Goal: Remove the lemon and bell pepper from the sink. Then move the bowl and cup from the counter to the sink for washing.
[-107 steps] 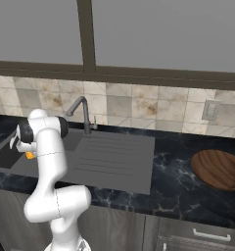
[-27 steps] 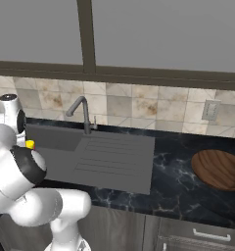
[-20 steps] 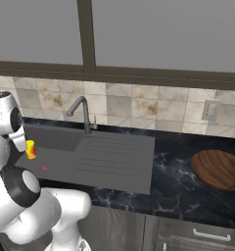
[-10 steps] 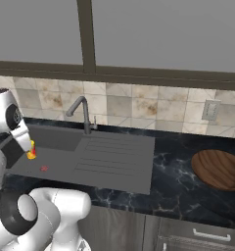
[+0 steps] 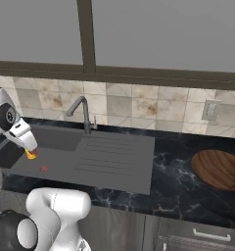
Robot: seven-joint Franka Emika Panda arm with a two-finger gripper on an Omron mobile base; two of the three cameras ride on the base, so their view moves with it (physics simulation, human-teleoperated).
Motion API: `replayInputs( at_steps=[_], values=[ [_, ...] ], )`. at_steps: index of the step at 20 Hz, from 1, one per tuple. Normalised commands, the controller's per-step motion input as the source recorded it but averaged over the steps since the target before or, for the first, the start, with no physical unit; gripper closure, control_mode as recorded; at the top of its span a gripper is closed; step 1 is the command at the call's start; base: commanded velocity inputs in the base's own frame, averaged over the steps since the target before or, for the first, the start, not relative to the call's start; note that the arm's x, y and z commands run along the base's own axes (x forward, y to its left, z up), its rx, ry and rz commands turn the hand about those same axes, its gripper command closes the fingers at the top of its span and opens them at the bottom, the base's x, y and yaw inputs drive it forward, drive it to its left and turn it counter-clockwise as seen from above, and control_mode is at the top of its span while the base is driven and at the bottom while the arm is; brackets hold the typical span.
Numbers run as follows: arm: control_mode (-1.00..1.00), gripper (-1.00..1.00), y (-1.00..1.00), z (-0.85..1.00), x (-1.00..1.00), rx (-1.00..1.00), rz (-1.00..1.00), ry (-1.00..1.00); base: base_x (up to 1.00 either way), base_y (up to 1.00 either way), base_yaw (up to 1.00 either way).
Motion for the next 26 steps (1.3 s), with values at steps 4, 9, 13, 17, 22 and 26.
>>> replayInputs(
  at_steps=[4, 9, 13, 17, 22, 26],
  values=[
    [-1.0, -1.0, -0.45, 0.15, -0.32, -0.08, 0.15, 0.0, 0.0, 0.0, 0.0],
    [-1.0, -1.0, -0.48, 0.1, -0.28, -0.05, 0.16, 0.0, 0.0, 0.0, 0.0],
    [-1.0, -1.0, -0.48, 0.03, -0.24, -0.02, 0.19, 0.0, 0.0, 0.0, 0.0],
    [-1.0, -1.0, -0.46, 0.0, -0.16, 0.0, 0.21, 0.0, 0.0, 0.0, 0.0],
    [-1.0, -1.0, -0.41, 0.0, -0.05, 0.0, 0.21, 0.0, 0.0, 0.0, 0.0],
    [-1.0, -1.0, -0.38, 0.0, -0.01, 0.0, 0.19, 0.03, 0.0, 0.0, 0.0]
  ],
)
